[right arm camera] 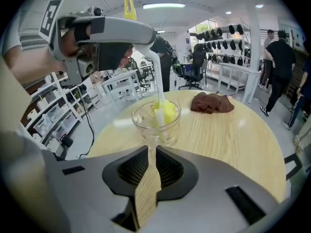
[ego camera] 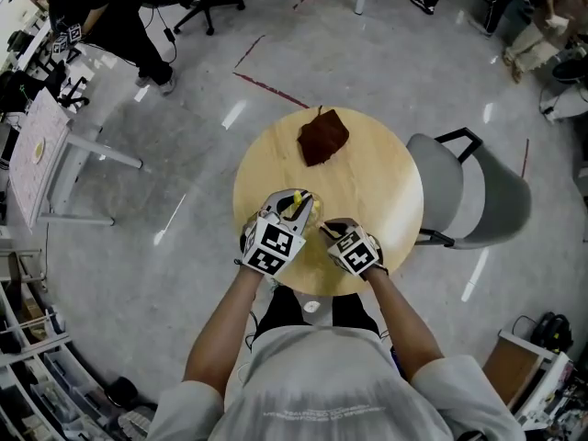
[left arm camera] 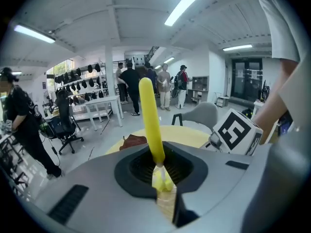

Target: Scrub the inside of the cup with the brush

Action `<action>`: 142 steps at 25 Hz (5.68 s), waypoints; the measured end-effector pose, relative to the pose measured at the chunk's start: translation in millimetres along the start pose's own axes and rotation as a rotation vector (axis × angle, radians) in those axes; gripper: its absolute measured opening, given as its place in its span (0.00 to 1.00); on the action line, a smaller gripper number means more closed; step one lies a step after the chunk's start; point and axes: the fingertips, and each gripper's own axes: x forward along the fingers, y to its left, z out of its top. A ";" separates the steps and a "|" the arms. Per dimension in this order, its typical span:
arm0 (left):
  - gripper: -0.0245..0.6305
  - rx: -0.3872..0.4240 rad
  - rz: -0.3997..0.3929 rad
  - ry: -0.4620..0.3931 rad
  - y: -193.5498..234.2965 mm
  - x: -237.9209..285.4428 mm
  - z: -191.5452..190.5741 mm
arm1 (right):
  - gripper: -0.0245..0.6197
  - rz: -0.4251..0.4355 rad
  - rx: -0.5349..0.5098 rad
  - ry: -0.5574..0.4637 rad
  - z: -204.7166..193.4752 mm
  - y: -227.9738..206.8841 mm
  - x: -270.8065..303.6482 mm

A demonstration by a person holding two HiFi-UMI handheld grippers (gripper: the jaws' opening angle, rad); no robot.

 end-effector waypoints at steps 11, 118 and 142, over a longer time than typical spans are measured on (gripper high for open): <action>0.11 0.065 -0.197 0.234 -13.6 -18.6 -17.7 | 0.15 -0.005 -0.006 0.012 -2.5 -3.7 1.9; 0.11 -0.538 0.055 -0.019 47.4 -67.3 0.1 | 0.55 0.052 0.011 -0.108 0.0 -16.7 7.2; 0.11 -0.696 0.243 -0.049 3.4 -48.3 -10.2 | 0.66 0.316 -0.436 -0.159 38.9 5.4 39.6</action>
